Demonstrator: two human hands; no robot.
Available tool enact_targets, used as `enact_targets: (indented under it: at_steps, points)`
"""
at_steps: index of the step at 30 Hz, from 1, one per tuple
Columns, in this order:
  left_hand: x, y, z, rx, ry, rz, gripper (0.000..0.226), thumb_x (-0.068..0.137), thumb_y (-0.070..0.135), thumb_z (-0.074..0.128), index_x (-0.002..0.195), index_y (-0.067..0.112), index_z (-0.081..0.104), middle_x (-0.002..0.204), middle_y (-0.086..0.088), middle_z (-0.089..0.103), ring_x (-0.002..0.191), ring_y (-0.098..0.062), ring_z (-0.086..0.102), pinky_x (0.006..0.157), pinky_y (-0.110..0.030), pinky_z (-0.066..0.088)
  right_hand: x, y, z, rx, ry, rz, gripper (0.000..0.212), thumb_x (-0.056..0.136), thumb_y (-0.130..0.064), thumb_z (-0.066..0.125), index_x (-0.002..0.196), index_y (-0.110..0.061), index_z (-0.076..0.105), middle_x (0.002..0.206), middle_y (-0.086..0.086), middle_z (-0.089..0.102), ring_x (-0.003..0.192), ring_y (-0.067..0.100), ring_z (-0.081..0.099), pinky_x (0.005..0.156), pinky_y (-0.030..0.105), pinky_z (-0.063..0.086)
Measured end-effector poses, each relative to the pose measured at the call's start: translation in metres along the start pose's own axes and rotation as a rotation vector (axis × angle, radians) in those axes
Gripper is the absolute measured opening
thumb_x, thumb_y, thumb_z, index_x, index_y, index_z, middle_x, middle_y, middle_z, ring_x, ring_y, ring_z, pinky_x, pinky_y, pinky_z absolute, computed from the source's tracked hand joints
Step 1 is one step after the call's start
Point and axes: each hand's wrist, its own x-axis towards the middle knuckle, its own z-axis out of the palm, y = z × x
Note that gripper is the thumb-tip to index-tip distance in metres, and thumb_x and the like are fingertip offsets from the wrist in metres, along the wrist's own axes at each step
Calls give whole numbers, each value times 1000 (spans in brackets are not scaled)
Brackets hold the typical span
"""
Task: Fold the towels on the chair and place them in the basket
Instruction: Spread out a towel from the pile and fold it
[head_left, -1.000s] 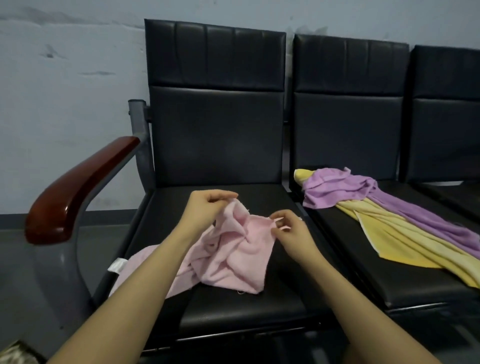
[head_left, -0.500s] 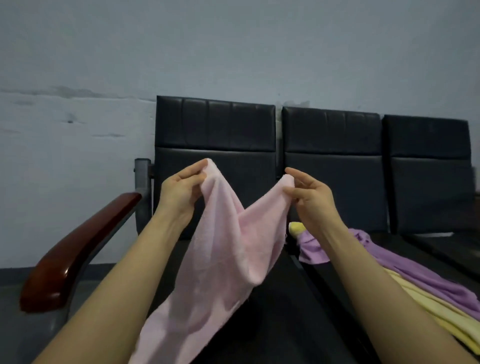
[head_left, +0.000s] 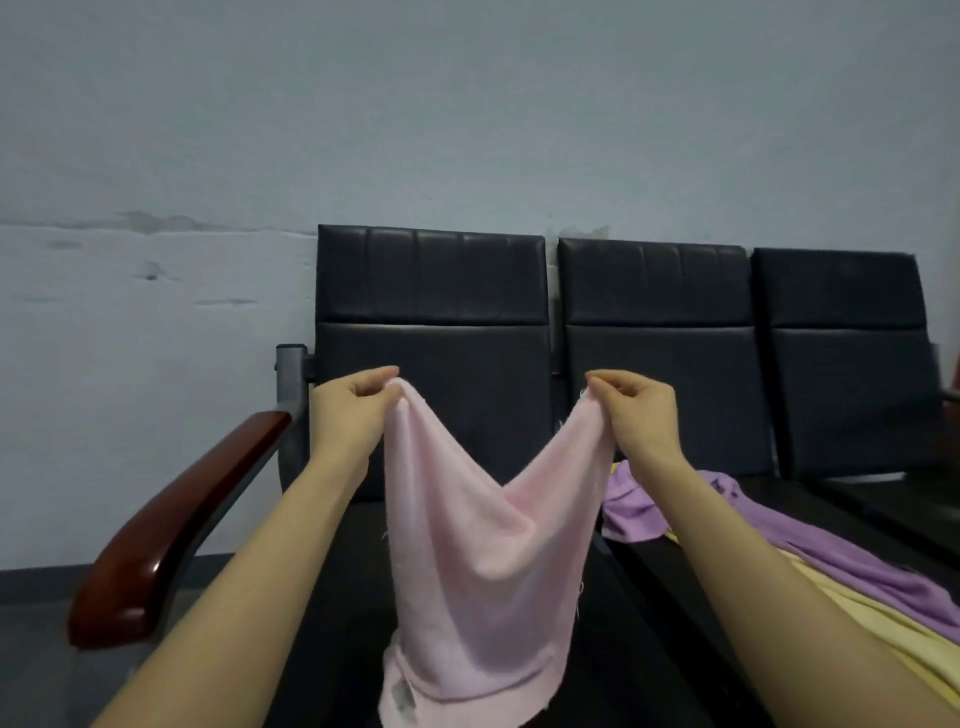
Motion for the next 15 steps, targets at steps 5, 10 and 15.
enact_targets:
  at_steps: [5, 10, 15]
  points:
    - [-1, -21, -11, -88, -28, -183, 33, 86, -6, 55, 99, 19, 71, 117, -6, 64, 116, -23, 54, 105, -39, 42, -10, 19, -6, -68, -127, 121, 41, 86, -2, 61, 125, -13, 56, 89, 5, 60, 85, 17, 58, 88, 39, 51]
    - [-2, -40, -20, -143, -13, -276, 37, 83, -10, 56, 92, 22, 71, 120, -9, 64, 111, -26, 58, 98, -37, 48, -18, 39, -13, -255, -178, -17, 27, 87, -2, 58, 112, -11, 64, 88, -3, 62, 83, 11, 58, 68, 15, 46]
    - [-10, -54, -24, -95, -8, -274, 35, 84, -3, 63, 115, 14, 67, 126, -5, 59, 122, -23, 49, 108, -39, 37, -23, 53, -12, -254, -143, -41, 16, 91, -10, 58, 94, -14, 74, 88, -6, 70, 85, 0, 59, 70, 9, 42]
